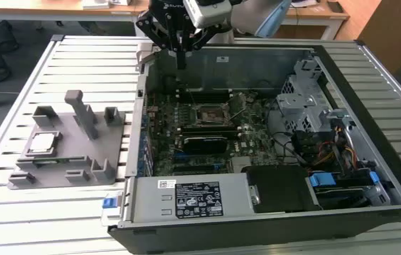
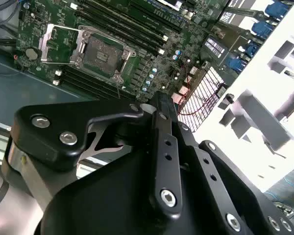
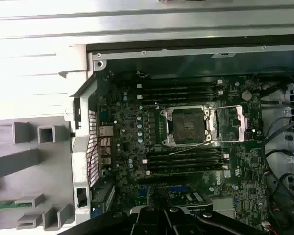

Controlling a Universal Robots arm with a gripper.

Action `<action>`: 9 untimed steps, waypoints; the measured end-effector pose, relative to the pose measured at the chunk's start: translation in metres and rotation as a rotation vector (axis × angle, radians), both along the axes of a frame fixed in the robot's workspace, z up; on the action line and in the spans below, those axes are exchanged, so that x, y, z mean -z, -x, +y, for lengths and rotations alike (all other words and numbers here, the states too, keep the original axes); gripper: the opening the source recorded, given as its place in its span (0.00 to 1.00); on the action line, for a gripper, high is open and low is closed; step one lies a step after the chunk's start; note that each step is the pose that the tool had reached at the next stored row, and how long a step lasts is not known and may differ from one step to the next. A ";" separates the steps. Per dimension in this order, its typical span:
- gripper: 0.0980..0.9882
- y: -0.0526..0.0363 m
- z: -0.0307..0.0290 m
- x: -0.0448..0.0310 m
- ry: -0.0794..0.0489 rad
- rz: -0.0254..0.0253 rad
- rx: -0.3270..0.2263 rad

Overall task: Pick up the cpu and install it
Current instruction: 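Reach for the cpu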

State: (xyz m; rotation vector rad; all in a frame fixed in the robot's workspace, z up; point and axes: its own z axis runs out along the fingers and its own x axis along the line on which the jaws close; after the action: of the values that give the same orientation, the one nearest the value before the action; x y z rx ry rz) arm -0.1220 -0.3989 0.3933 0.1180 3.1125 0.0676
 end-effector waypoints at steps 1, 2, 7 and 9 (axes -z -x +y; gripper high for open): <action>0.01 0.0000 0.0000 0.0000 0.000 0.0000 0.000; 0.01 0.0000 0.0000 0.0000 0.000 0.0000 0.000; 0.01 0.0010 0.0000 0.0000 0.000 0.0000 0.000; 0.01 0.0020 0.0000 0.0000 0.000 0.0000 0.000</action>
State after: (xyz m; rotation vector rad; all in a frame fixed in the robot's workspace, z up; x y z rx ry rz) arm -0.1240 -0.3989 0.3933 0.1180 3.1125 0.0677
